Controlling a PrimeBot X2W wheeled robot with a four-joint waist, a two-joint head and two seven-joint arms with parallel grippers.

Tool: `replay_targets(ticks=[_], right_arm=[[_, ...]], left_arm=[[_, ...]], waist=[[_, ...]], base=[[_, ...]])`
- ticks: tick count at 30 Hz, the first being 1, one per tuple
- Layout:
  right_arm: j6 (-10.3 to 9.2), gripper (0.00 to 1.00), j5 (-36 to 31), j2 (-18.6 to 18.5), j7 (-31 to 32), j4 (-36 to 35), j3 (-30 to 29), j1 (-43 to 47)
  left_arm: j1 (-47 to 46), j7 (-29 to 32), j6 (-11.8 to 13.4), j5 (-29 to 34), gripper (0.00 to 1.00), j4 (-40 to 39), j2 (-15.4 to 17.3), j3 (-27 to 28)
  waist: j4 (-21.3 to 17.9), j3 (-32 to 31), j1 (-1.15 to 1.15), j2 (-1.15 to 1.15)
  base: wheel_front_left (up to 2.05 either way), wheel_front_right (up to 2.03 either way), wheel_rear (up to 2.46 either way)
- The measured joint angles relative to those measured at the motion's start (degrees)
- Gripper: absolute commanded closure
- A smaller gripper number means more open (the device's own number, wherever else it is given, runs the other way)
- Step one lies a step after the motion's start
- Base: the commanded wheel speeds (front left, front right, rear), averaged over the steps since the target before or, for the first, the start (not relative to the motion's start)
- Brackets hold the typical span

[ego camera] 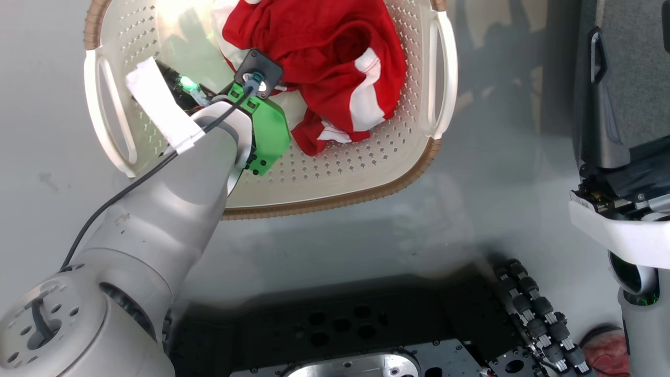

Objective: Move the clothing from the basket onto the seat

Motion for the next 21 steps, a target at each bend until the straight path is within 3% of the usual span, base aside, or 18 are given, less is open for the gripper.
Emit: replay_targets(ticks=[14,21], right_arm=[[0.00,0.00,0.81,2.09,0.00,1.20,-0.93,-5.56],[0.00,0.00,0.73,2.27,0.00,1.59,-2.33,-6.61]], left_arm=[[0.28,-8.38,2.57,3.24,1.00,-4.53,0.02,-2.48],[3.14,-8.62,6.70,6.91,1.00,-20.40,5.28,0.75]], waist=[[2.26,-0.34,0.00,0.00],[4.44,-1.05,0.00,0.00]], base=[[0.00,0.00,0.00],[0.00,0.00,0.00]])
